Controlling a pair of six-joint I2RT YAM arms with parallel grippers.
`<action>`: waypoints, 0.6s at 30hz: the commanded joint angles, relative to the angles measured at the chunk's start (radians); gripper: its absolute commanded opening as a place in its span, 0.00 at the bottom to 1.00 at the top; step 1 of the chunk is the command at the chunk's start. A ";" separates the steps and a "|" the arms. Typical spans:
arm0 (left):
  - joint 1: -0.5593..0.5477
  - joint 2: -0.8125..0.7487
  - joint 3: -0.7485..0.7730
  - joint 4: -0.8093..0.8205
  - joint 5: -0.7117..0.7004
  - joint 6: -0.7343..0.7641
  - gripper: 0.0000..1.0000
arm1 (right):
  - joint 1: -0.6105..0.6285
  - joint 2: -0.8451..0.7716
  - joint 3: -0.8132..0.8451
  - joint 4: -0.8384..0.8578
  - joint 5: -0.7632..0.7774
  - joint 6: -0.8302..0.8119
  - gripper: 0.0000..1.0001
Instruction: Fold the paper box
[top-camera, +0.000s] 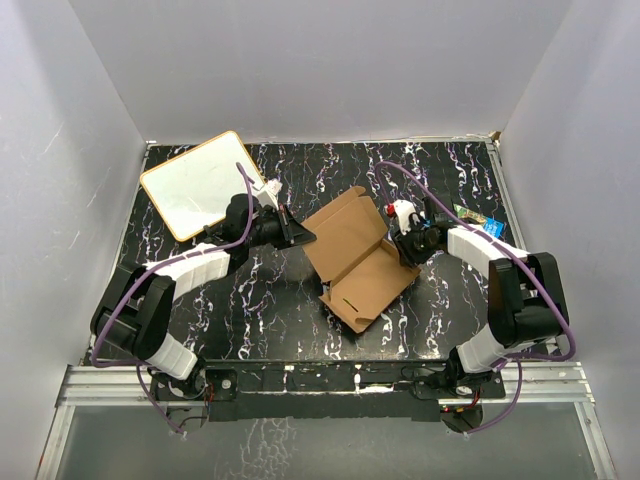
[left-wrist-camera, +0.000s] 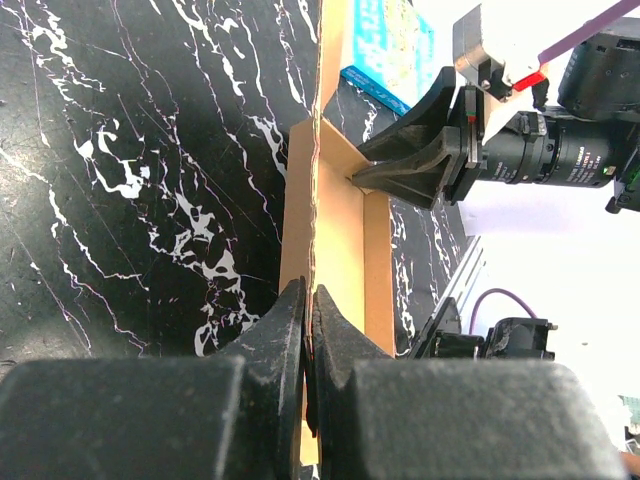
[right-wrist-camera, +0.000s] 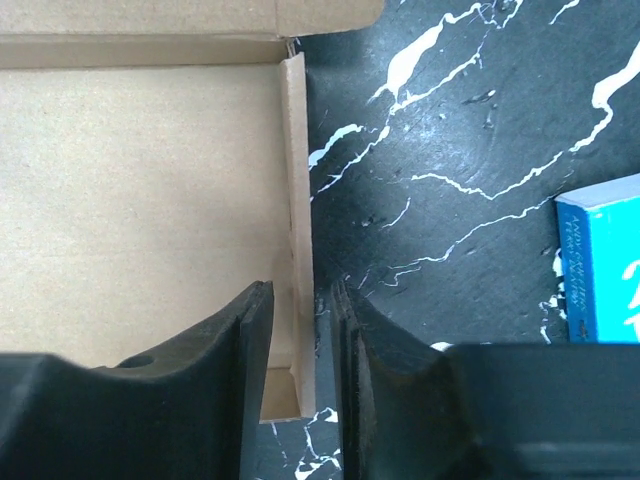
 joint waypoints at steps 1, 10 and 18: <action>0.003 0.005 0.042 -0.001 0.028 0.019 0.00 | 0.000 0.004 0.004 0.075 0.019 0.008 0.29; 0.004 0.015 0.064 -0.012 0.044 0.026 0.00 | -0.001 0.002 0.011 0.061 0.012 0.007 0.14; 0.001 0.020 0.080 -0.020 0.061 0.033 0.00 | 0.010 0.046 0.070 0.075 -0.010 0.015 0.30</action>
